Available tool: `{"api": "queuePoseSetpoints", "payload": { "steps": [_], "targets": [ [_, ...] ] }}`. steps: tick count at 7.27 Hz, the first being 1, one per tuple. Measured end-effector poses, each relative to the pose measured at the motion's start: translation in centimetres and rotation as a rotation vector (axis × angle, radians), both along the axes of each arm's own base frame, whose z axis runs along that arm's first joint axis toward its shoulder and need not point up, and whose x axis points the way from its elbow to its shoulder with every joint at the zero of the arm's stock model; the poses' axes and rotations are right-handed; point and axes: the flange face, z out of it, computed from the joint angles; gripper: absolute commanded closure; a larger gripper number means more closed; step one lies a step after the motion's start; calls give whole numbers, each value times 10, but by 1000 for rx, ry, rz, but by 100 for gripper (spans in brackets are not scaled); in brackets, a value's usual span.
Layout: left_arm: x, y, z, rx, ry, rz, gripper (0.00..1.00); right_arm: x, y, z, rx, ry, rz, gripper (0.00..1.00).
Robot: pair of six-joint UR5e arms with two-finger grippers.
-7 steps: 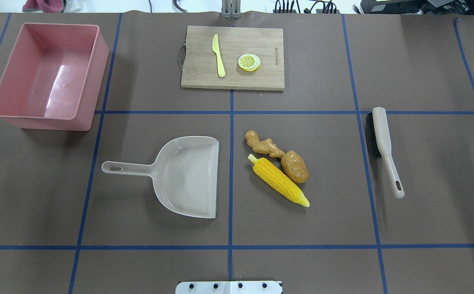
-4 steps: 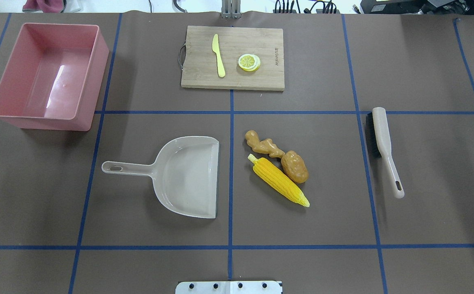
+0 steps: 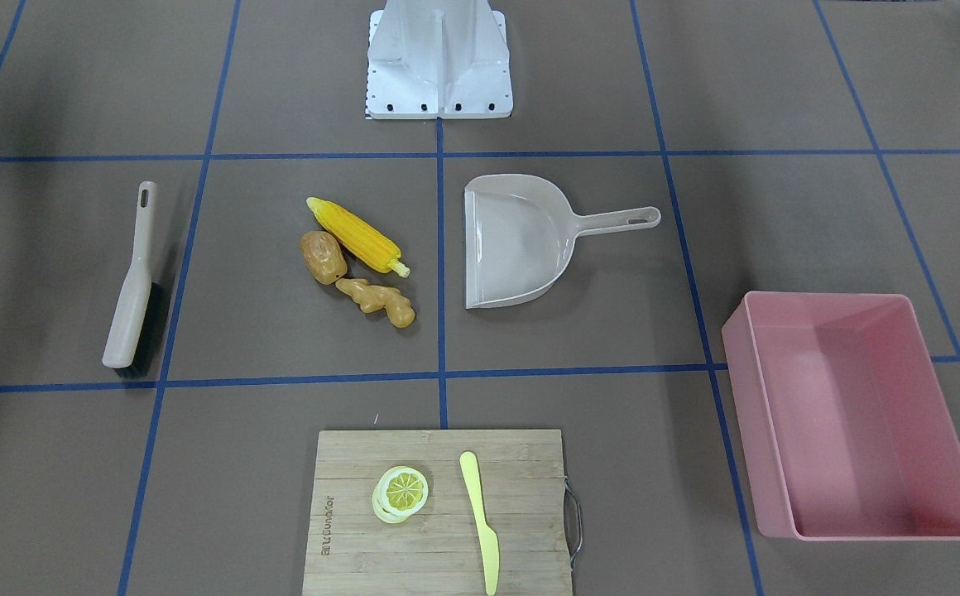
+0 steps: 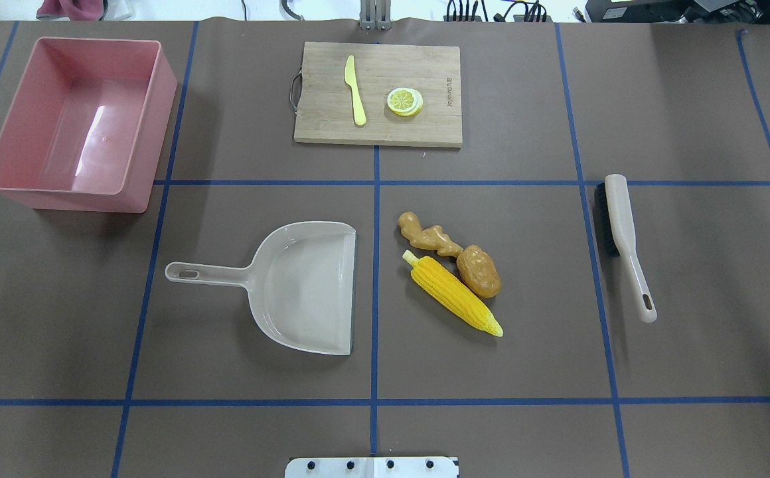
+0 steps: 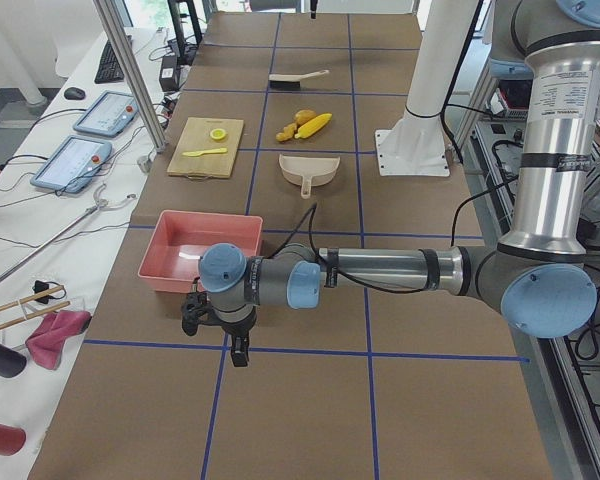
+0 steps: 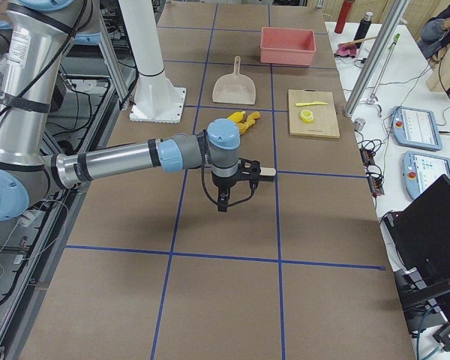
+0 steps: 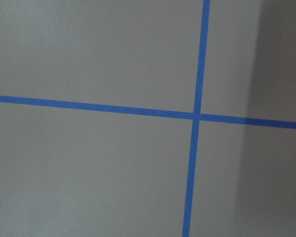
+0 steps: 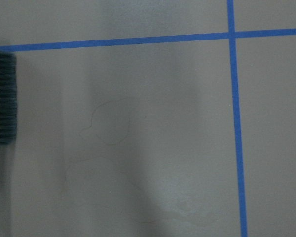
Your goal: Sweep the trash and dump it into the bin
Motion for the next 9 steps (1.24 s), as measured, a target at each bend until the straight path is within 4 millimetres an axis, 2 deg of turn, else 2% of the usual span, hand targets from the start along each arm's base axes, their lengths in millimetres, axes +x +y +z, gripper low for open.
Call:
{"api": "queuePoseSetpoints", "payload": {
  "steps": [2, 4, 6, 8, 9],
  "targets": [
    [-1, -3, -12, 7, 1, -1, 2, -59, 5, -21, -30, -49, 0, 0],
    [-2, -2, -55, 3, 3, -2, 2, -117, 3, -52, -42, -98, -18, 0],
    [-5, 11, -106, -15, 3, 1, 2, -179, -2, -76, -53, -102, -46, 0],
    [-6, 19, -146, -20, 2, 44, 2, -222, -6, -74, -51, -63, -61, 1],
    [-5, 9, -168, -3, 0, 70, 1, -237, -11, -68, -49, -44, -65, 2]
  ]
}}
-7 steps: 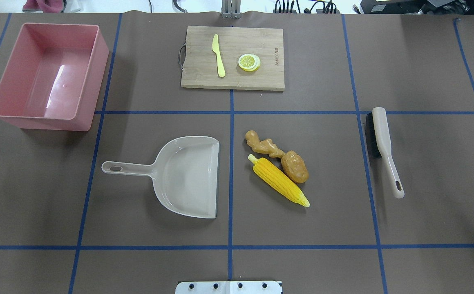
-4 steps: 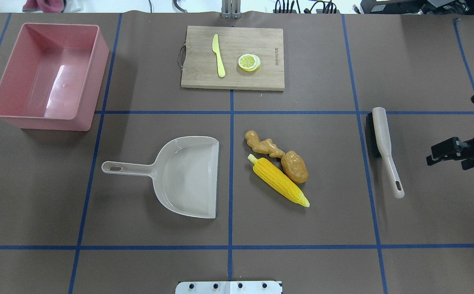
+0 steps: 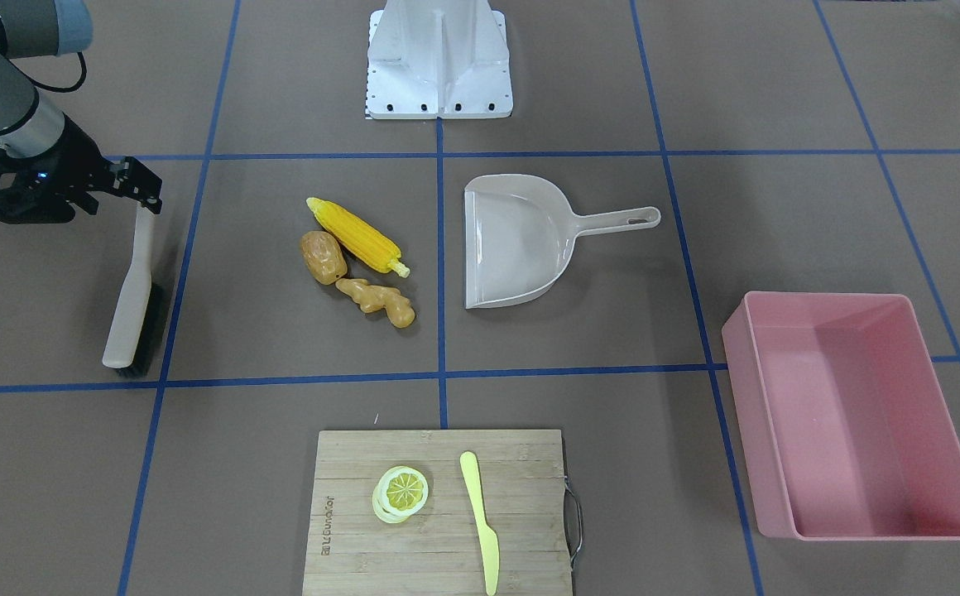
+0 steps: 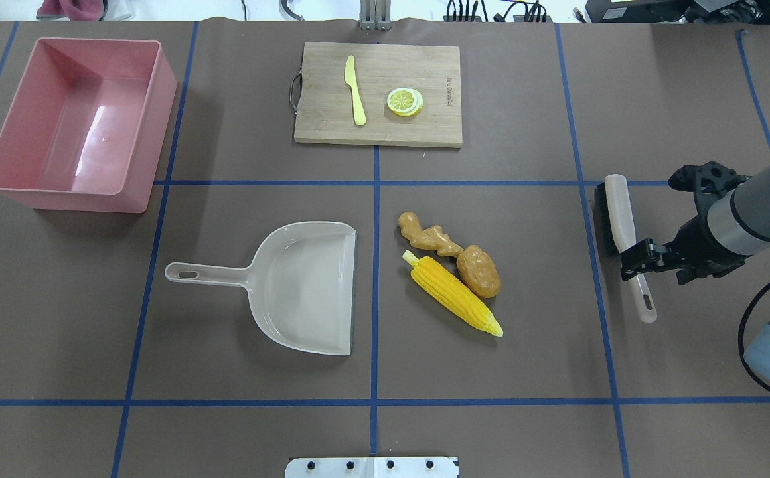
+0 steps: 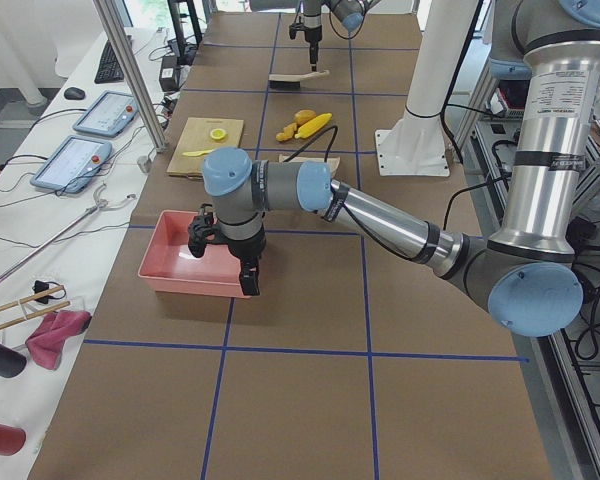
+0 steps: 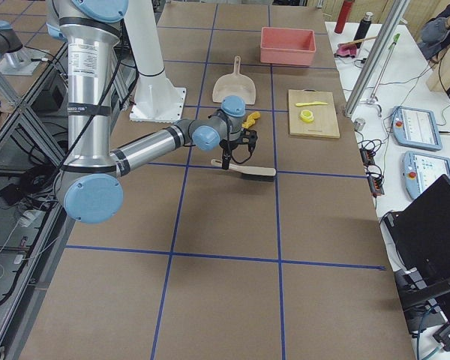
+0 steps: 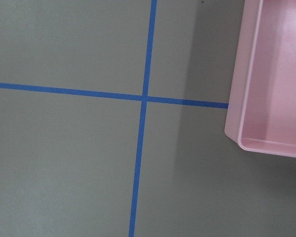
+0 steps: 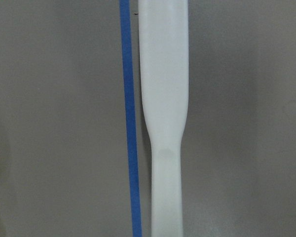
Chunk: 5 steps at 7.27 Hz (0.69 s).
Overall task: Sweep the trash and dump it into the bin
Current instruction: 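Reach the right gripper to the white brush handle and grasp it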
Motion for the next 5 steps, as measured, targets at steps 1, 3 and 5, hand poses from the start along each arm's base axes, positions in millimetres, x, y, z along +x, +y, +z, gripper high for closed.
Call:
{"api": "queuePoseSetpoints", "payload": {
  "steps": [1, 3, 5],
  "targets": [
    [3, -13, -23, 37, 0, 28, 0, -11, -4, 4, 1, 14, -2, 6],
    [40, -40, -72, 147, 2, 132, 0, -27, -3, 17, -14, 43, -20, 16],
    [111, -49, -115, 227, 16, 265, 0, -31, -1, 25, -45, 75, -31, 61]
  ]
}}
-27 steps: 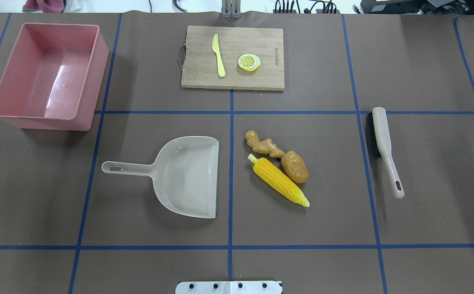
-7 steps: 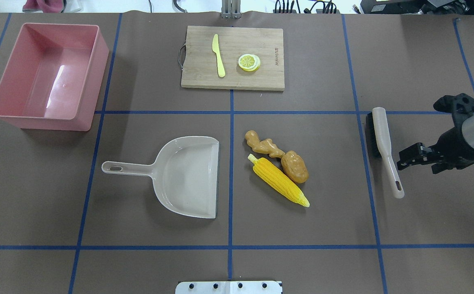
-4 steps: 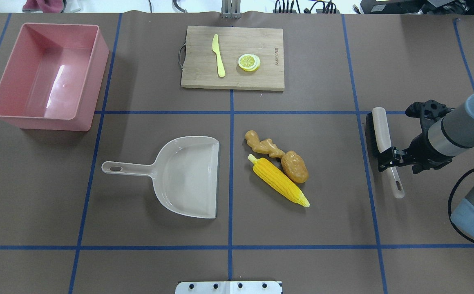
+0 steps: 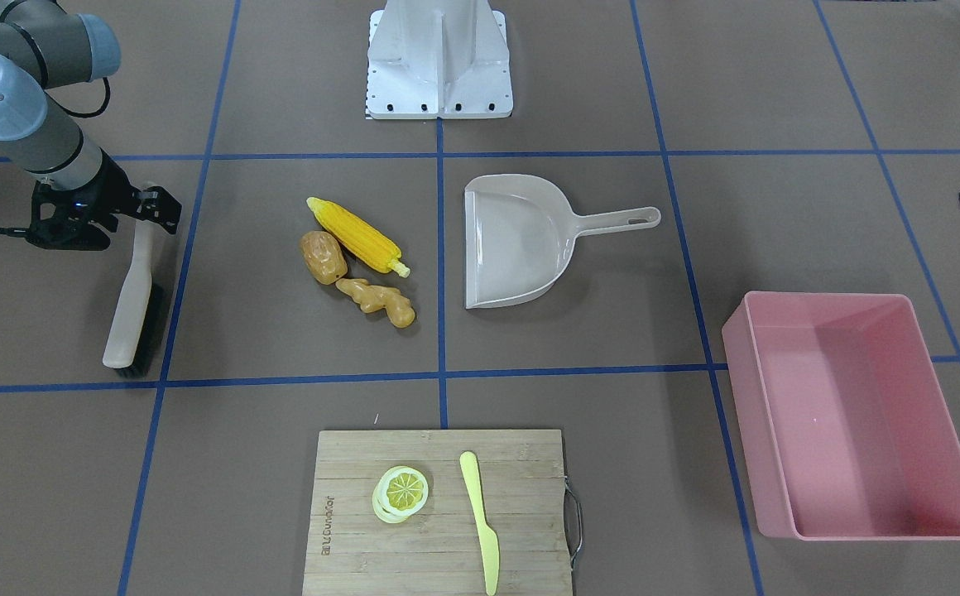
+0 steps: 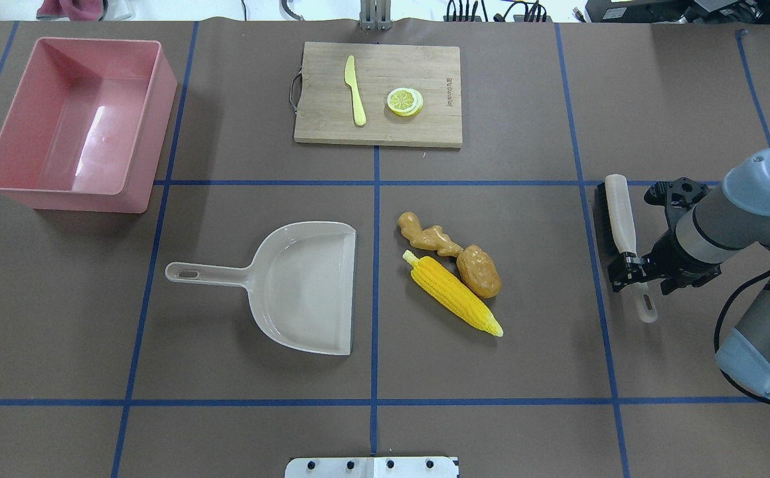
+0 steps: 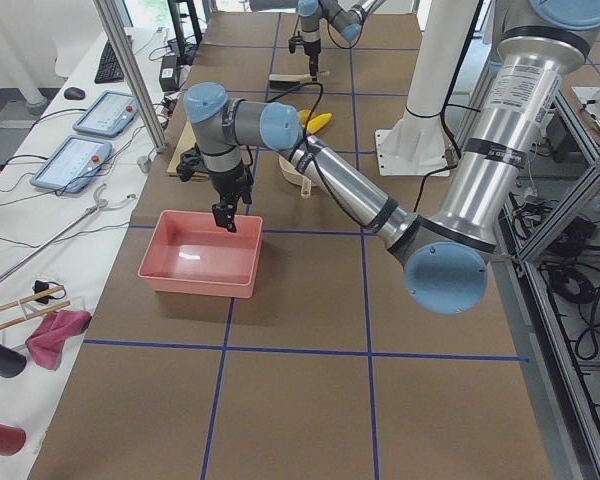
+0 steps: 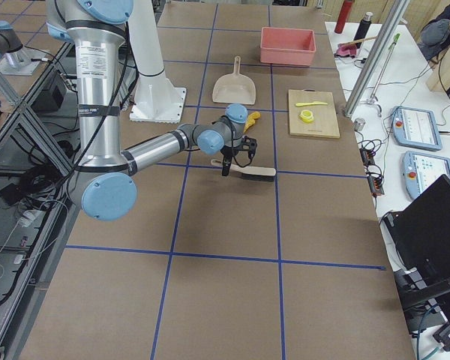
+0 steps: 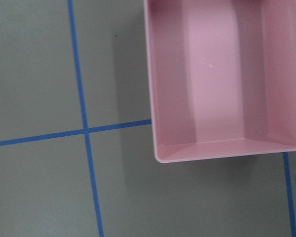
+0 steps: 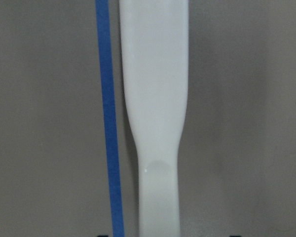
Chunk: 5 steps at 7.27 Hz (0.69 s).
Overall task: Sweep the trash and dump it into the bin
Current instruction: 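Reach the right gripper to the white brush handle and grasp it, then grasp the white dustpan handle with the left gripper while the right gripper lifts the brush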
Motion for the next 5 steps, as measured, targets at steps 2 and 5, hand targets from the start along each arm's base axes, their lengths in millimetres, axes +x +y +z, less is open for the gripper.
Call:
{"api": "queuePoseSetpoints", "payload": {
  "steps": [2, 5],
  "targets": [
    [25, 1, -42, 74, 17, 44, 0, 1, 2, -1, -23, 18, -3, 98],
    [90, 29, -97, 198, 53, 176, 0, 5, 2, -14, -19, 18, 4, 100]
  ]
}}
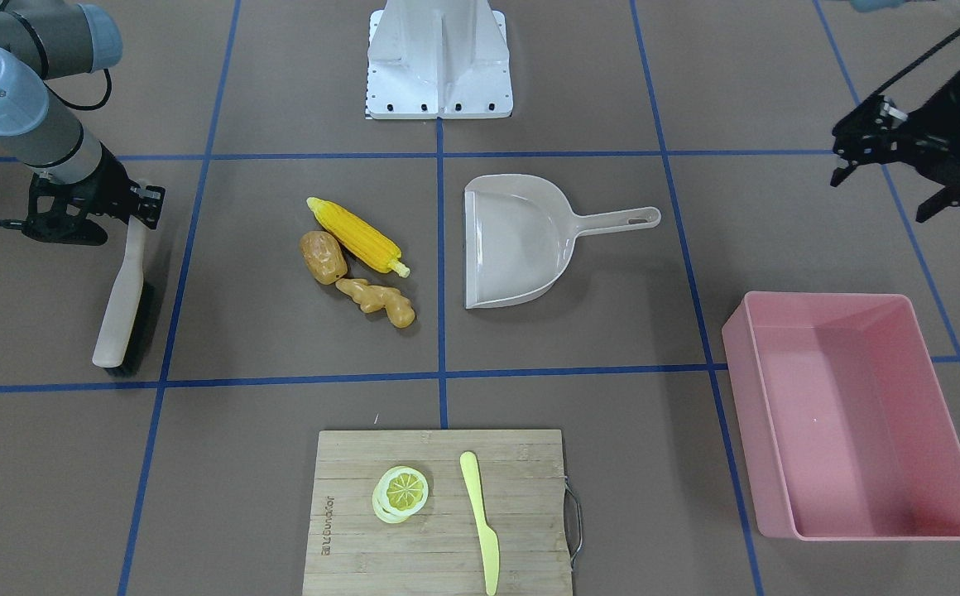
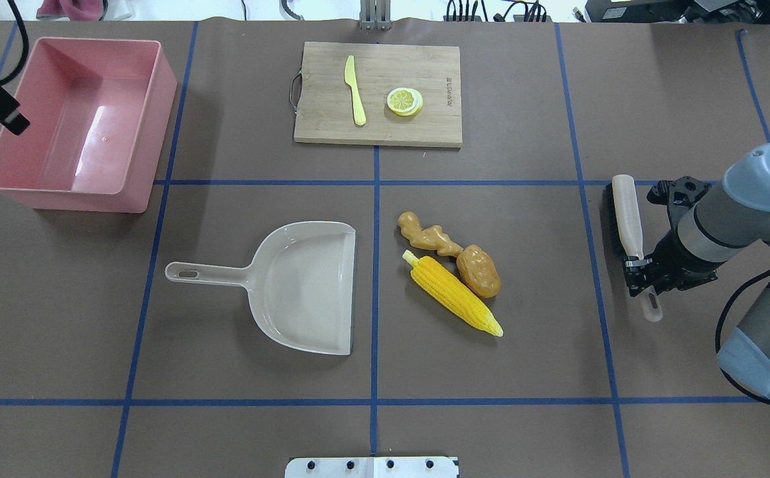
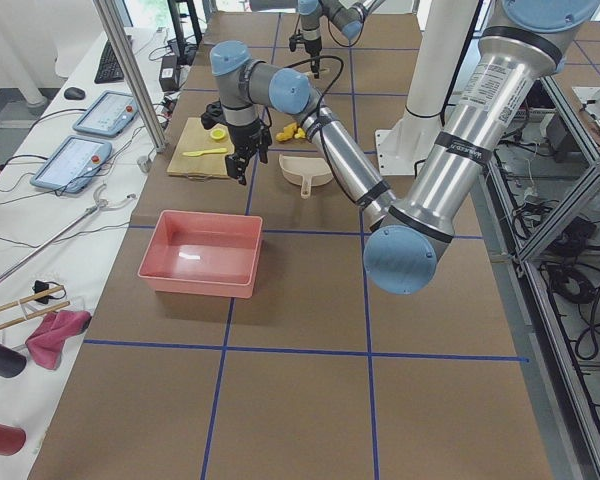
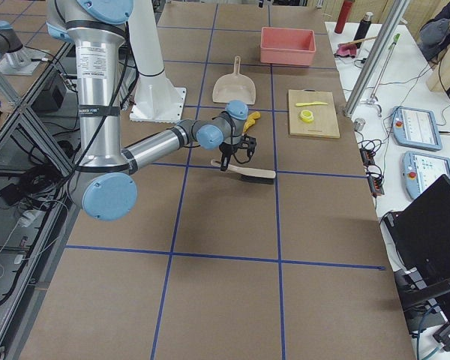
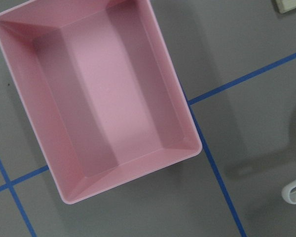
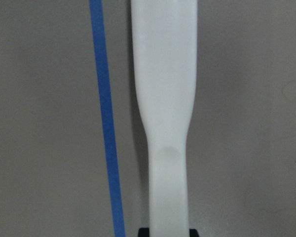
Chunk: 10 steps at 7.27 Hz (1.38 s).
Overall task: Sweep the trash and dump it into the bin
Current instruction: 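Grasp the white dustpan handle with the left gripper while the right gripper lifts the brush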
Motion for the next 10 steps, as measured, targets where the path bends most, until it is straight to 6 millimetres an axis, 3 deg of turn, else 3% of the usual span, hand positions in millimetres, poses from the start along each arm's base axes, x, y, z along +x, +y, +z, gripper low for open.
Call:
{"api": "queuePoseSetpoints", "payload": {
  "steps": [2, 5, 6, 8, 10],
  "targets": [
    [53, 31, -25, 144, 6, 130, 0, 4, -2, -13, 21, -17, 7, 100],
    [158, 101, -45, 371, -52, 330, 0, 38, 16, -57, 70, -90, 11, 100],
    [178, 116, -47, 403, -65, 366, 0, 42, 23, -75, 92, -124, -3, 100],
    [212, 116, -38, 456, -60, 423, 1, 41, 34, -96, 135, -163, -39, 100],
    [264, 126, -17, 523, -30, 529, 1, 31, 39, -100, 205, -179, -121, 100]
  ]
}}
